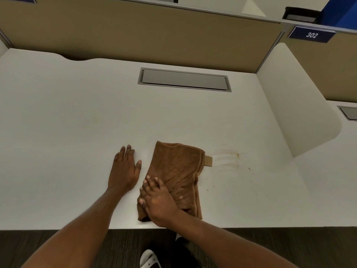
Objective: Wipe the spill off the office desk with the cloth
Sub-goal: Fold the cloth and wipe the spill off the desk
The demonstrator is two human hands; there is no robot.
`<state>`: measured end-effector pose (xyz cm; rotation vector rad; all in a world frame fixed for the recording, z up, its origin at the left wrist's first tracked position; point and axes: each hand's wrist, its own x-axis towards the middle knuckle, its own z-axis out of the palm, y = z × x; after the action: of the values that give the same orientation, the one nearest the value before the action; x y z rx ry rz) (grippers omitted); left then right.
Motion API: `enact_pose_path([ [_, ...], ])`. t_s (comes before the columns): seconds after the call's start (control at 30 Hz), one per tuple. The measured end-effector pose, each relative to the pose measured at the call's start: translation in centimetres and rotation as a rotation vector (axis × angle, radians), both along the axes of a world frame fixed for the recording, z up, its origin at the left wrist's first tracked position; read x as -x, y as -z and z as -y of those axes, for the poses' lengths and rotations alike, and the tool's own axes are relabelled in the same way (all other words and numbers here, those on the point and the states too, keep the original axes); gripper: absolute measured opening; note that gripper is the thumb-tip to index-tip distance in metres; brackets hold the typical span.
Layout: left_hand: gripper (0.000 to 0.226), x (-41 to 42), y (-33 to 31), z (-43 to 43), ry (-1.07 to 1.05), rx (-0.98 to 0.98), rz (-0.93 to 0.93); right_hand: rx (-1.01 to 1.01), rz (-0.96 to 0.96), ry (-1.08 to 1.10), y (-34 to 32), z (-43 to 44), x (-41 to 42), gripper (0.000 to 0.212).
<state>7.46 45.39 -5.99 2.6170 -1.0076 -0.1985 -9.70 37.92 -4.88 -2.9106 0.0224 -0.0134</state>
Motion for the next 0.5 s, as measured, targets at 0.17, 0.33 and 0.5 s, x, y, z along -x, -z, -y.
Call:
enact_pose_path([
  [0.17, 0.063, 0.2, -0.2, 0.0, 0.000, 0.018, 0.002, 0.176, -0.041, -0.196, 0.3, 1.0, 1.6, 0.051],
  [0.33, 0.063, 0.1, -0.1, 0.0, 0.003, 0.016, 0.001, 0.239, -0.095, -0.310, 0.4, 2.5, 3.4, 0.050],
  [0.5, 0.057, 0.1, 0.1, -0.1, 0.000, 0.023, 0.003, 0.289, -0.128, -0.374, 0.2, 4.4, 5.5, 0.049],
])
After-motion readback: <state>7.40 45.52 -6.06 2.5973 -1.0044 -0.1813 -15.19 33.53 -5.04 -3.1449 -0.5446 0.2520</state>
